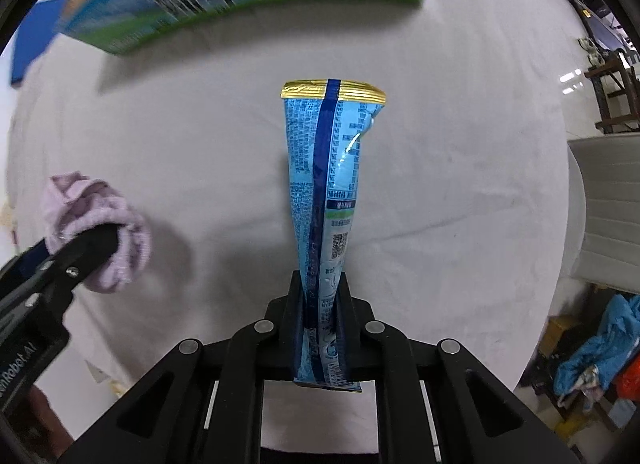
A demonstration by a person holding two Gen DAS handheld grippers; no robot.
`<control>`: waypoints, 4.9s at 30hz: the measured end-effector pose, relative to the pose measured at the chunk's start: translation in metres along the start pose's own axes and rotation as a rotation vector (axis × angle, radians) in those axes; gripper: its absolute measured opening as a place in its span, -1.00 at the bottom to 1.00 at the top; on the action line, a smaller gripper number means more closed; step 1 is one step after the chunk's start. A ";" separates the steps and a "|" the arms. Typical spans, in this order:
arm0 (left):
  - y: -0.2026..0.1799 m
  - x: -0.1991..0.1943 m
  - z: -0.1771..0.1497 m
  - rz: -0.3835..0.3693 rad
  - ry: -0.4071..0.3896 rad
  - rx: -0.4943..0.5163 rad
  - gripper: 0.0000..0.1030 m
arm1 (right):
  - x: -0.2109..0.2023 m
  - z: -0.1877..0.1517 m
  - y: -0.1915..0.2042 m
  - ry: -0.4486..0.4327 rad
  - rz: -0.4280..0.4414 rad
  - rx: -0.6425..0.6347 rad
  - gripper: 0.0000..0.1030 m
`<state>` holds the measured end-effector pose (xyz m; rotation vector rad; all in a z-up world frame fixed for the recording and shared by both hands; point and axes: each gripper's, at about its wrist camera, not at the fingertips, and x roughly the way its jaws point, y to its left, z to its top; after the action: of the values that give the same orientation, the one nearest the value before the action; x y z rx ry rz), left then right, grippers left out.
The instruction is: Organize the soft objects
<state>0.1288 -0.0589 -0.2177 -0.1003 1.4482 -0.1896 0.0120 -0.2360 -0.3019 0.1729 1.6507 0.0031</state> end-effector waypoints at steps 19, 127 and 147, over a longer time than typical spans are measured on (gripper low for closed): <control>-0.018 -0.067 0.158 -0.011 -0.138 0.112 0.17 | -0.174 0.142 0.012 -0.282 0.026 0.010 -0.74; -0.033 -0.230 0.035 0.109 -0.414 0.063 0.98 | -0.301 -0.005 0.006 -0.598 0.051 0.000 0.93; -0.042 -0.277 -0.010 0.105 -0.494 0.058 0.98 | -0.357 -0.090 0.017 -0.659 0.001 -0.048 0.93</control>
<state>0.0855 -0.0468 0.0591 -0.0205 0.9520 -0.1094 -0.0474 -0.2508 0.0616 0.1205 0.9920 -0.0122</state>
